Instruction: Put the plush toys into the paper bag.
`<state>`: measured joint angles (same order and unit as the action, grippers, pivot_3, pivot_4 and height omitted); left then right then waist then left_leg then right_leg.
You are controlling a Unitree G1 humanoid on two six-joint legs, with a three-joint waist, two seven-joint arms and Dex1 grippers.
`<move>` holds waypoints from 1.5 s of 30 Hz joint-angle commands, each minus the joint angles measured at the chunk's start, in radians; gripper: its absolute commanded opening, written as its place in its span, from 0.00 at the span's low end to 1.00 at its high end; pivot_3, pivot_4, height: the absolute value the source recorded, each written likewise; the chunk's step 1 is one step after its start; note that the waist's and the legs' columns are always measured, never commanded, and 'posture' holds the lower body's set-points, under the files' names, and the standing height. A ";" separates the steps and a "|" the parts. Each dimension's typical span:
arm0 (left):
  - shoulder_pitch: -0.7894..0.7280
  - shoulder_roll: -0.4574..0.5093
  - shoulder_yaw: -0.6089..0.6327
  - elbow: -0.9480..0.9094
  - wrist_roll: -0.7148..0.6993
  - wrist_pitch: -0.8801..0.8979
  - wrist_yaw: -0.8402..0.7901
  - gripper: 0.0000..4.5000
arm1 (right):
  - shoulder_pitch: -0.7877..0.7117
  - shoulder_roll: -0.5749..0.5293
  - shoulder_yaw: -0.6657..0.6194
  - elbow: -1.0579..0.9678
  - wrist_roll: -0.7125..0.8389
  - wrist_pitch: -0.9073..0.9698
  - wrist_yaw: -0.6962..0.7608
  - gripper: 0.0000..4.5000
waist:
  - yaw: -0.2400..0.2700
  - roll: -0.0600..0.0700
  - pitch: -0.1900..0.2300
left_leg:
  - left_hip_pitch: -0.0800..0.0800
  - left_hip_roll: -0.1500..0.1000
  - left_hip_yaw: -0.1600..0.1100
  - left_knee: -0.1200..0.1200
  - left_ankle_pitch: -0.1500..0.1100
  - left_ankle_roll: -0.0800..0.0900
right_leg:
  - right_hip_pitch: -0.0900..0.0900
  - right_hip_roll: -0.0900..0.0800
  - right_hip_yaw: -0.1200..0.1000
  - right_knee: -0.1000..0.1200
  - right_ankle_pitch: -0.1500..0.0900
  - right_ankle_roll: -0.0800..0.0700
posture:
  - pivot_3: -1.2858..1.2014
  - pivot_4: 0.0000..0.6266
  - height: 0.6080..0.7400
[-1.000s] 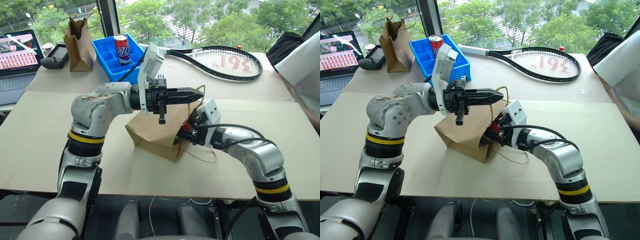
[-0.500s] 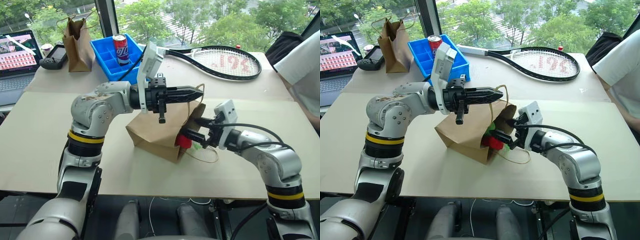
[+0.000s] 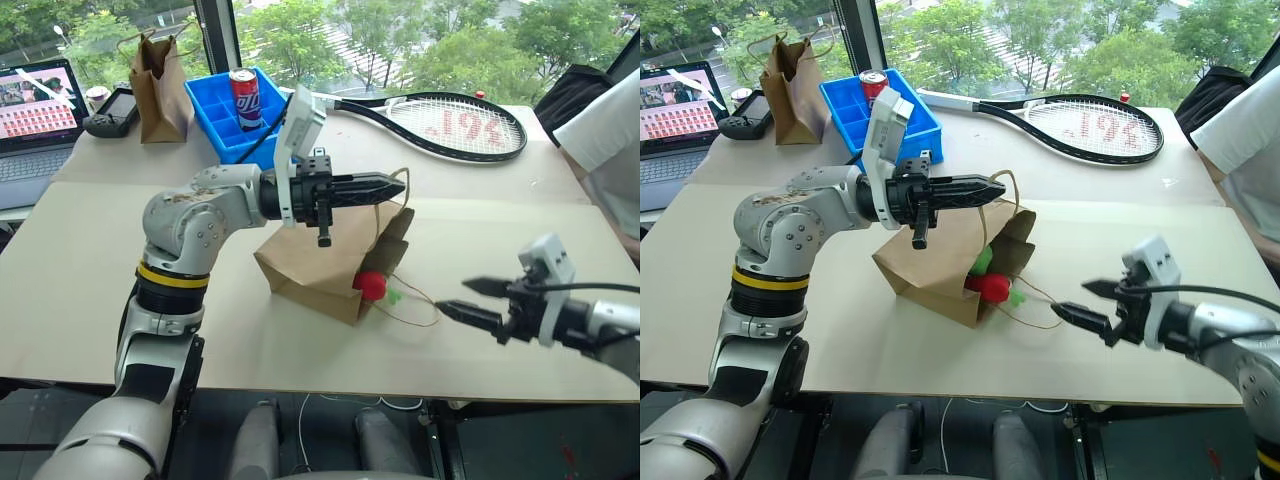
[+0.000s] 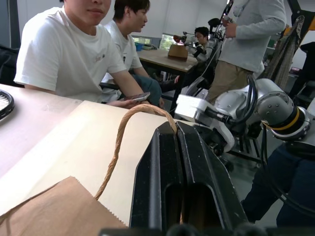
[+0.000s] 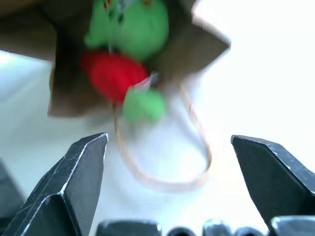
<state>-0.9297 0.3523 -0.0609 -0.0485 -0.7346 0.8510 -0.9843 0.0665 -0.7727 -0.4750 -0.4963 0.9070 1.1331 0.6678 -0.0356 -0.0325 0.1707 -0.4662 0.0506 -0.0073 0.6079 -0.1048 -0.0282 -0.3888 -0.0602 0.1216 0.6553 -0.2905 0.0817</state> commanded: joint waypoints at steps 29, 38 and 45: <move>-0.014 0.045 0.033 -0.012 0.021 -0.044 0.017 0.00 | -0.211 0.441 -0.034 0.150 0.566 -0.081 -0.355 0.23 | -0.022 0.001 0.000 | 0.002 0.000 0.000 -0.002 0.000 0.000 | 0.000 0.001 0.001 0.000 0.000 0.000 | 0.52 0.24 1.00; -0.076 0.165 0.066 0.161 0.135 -0.185 -0.035 0.00 | -0.527 0.258 0.099 0.086 0.778 -0.133 -0.476 0.00 | -0.027 0.002 0.001 | 0.001 0.000 0.000 -0.002 0.000 0.000 | -0.001 0.000 0.001 0.000 0.000 -0.001 | 0.52 0.24 1.00; -0.068 0.189 0.083 0.168 0.154 -0.207 -0.040 0.00 | -0.671 0.158 0.182 0.077 0.897 -0.167 -0.578 0.00 | -0.006 0.002 0.001 | -0.004 0.001 -0.001 -0.003 0.000 0.001 | -0.004 0.000 -0.001 -0.001 0.000 -0.001 | 0.52 0.24 1.00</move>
<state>-0.9829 0.5312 -0.0021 0.1460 -0.5791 0.6580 -1.0211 -0.5629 -0.5856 -0.2782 -0.3898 1.7440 1.0100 0.1140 -0.0419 -0.0302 0.1720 -0.4733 0.0511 -0.0081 0.6054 -0.1048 -0.0275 -0.3945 -0.0601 0.1207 0.6539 -0.2907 0.0808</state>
